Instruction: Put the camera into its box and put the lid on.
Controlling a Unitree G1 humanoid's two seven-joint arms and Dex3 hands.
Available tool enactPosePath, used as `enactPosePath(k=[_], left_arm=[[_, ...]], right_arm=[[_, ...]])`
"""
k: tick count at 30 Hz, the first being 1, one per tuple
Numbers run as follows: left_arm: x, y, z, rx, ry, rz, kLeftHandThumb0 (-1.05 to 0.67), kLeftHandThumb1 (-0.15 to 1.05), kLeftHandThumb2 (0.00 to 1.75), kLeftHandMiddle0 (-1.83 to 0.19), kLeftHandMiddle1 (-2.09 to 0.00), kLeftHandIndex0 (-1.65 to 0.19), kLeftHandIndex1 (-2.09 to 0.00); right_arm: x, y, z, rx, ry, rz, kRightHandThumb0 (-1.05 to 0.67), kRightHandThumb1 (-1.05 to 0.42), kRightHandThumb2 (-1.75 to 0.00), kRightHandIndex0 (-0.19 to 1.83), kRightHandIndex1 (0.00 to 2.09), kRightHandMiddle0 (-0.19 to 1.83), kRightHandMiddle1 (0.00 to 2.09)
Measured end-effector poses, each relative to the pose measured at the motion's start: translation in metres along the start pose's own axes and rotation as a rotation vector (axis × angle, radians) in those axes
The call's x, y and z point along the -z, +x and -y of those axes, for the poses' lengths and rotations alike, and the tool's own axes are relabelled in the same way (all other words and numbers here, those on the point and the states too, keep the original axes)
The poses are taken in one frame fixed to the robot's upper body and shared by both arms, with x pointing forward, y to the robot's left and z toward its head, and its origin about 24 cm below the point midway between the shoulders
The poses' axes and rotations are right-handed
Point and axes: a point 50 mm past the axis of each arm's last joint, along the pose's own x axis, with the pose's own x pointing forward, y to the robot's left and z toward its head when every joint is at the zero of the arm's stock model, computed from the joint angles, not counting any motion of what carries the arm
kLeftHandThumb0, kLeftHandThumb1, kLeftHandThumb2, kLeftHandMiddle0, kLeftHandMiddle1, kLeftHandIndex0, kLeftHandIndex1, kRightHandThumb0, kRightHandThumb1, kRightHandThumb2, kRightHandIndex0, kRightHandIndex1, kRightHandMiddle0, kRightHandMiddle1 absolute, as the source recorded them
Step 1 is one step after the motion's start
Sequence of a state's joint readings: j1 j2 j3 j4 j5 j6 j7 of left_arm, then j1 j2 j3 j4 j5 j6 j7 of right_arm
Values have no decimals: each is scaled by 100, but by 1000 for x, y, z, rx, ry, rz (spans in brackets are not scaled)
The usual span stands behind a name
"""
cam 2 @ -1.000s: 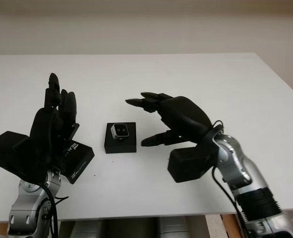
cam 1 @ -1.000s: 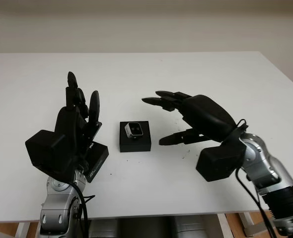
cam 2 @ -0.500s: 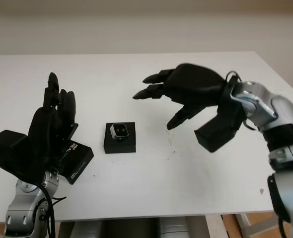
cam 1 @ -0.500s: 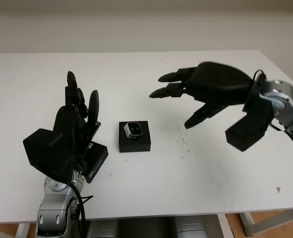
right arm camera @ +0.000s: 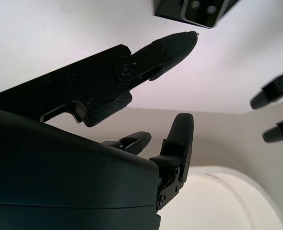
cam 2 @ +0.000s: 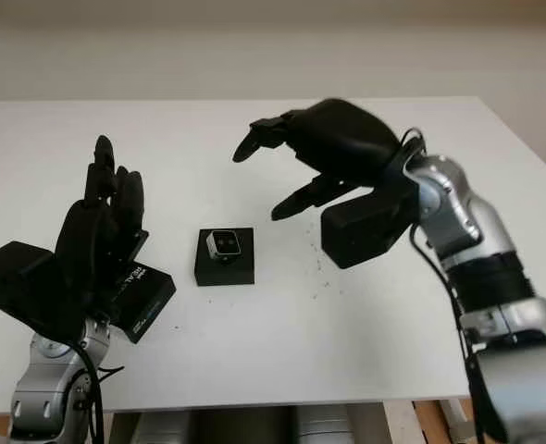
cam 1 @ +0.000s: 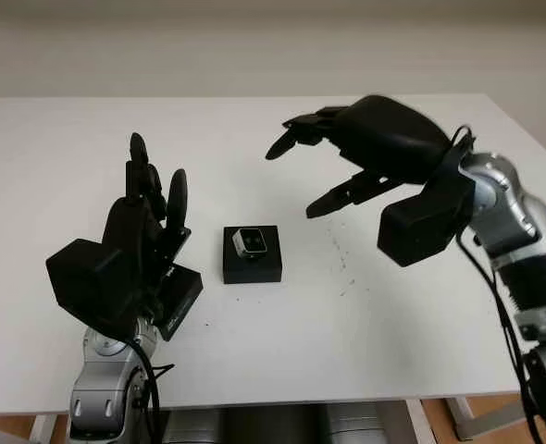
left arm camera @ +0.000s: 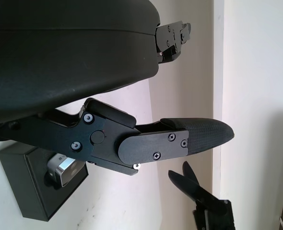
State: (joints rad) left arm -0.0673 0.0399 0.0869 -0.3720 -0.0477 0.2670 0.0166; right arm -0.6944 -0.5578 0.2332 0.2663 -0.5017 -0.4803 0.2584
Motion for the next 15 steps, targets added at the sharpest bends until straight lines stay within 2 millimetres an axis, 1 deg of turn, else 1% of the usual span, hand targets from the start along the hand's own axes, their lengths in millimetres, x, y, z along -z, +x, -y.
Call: enactPosePath(k=[2, 4, 8, 15], left_arm=[[0, 0, 0, -1, -1, 0, -75, 105, 53, 19, 0, 19, 0], [0, 0, 0, -2, -1, 0, -75, 105, 53, 19, 0, 19, 0], [0, 0, 0, -5, -1, 0, -76, 105, 54, 19, 0, 19, 0], [0, 0, 0, -4, -1, 1, -75, 105, 54, 19, 0, 19, 0]], right_arm=[[-5, -1, -5, 22, 24, 3, -72, -90, -6, 36, 22, -4, 142], [-10, -2, -9, 32, 41, 2, -71, -91, -6, 32, 23, -9, 143], [-13, -7, -22, 19, 47, -25, -72, -93, -6, 25, 25, -11, 133], [-17, -13, -39, -15, 13, -50, -74, -96, -6, 20, 26, -15, 129]])
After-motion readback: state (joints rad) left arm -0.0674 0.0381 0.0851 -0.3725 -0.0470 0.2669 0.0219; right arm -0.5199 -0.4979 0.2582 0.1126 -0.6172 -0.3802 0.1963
